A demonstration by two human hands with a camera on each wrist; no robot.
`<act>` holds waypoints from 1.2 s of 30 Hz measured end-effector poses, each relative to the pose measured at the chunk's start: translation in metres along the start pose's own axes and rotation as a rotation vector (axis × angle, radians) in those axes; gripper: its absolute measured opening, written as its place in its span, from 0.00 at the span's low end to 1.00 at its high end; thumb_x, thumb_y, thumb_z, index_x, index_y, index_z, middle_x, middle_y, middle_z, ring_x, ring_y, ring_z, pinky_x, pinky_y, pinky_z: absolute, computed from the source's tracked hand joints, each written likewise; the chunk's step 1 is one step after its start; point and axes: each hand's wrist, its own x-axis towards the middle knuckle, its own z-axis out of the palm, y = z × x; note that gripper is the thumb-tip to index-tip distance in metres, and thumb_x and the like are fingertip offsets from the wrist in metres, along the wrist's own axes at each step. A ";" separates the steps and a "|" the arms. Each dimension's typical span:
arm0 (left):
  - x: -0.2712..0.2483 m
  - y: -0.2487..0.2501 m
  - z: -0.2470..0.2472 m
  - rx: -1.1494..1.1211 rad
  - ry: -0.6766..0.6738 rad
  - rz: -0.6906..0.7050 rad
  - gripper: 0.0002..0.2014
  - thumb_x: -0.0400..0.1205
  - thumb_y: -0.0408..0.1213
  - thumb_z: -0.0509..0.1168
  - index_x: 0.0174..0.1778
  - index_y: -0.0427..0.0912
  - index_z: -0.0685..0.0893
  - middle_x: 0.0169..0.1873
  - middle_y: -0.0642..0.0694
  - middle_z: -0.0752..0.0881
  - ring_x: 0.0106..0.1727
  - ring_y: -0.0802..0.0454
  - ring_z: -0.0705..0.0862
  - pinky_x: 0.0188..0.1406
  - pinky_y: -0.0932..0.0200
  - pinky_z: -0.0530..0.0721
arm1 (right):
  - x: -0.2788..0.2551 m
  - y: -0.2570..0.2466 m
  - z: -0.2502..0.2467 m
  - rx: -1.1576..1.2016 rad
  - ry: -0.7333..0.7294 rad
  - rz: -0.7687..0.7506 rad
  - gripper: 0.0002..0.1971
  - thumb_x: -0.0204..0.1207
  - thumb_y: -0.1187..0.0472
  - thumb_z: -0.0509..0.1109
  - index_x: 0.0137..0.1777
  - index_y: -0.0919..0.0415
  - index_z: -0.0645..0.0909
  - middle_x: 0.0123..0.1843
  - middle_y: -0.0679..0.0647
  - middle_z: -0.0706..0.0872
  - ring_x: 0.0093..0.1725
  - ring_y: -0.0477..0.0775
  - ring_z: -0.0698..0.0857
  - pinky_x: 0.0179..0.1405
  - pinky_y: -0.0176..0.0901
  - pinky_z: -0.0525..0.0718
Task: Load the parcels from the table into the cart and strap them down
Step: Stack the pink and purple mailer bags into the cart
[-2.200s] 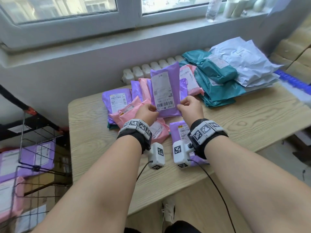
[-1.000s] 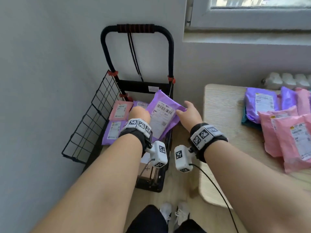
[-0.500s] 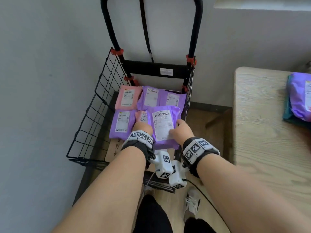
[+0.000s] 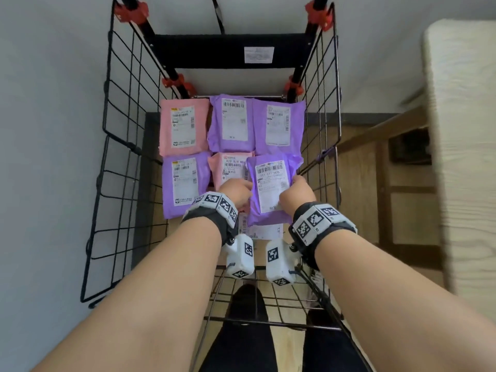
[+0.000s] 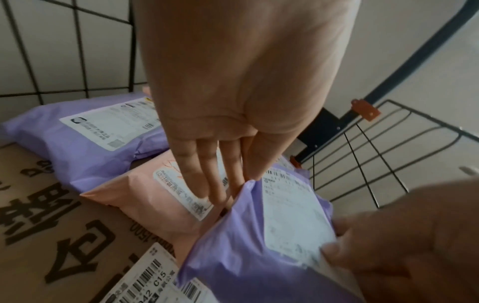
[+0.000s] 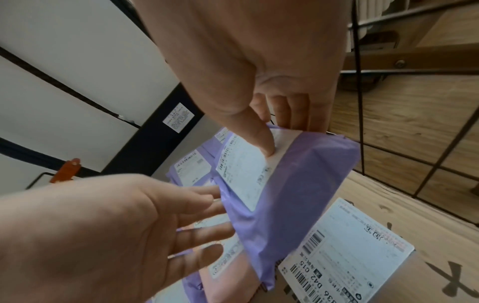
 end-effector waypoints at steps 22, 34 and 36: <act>0.045 -0.015 0.003 0.692 0.108 0.339 0.22 0.80 0.26 0.55 0.67 0.48 0.81 0.69 0.50 0.78 0.71 0.47 0.70 0.68 0.47 0.74 | 0.037 0.002 0.018 0.070 -0.023 0.038 0.28 0.81 0.68 0.56 0.80 0.54 0.61 0.69 0.60 0.79 0.63 0.64 0.81 0.53 0.50 0.79; -0.031 0.022 -0.009 0.470 0.253 0.267 0.28 0.79 0.24 0.53 0.74 0.48 0.75 0.77 0.46 0.70 0.62 0.39 0.83 0.59 0.48 0.82 | -0.011 -0.020 -0.022 0.112 -0.009 -0.091 0.35 0.80 0.70 0.58 0.85 0.50 0.52 0.70 0.61 0.78 0.49 0.59 0.83 0.41 0.46 0.78; -0.050 0.029 -0.008 0.487 0.300 0.266 0.28 0.80 0.24 0.53 0.74 0.50 0.75 0.76 0.46 0.72 0.56 0.43 0.83 0.49 0.53 0.83 | -0.025 -0.022 -0.035 0.123 -0.009 -0.146 0.37 0.80 0.70 0.58 0.85 0.49 0.50 0.74 0.60 0.76 0.42 0.55 0.81 0.37 0.44 0.79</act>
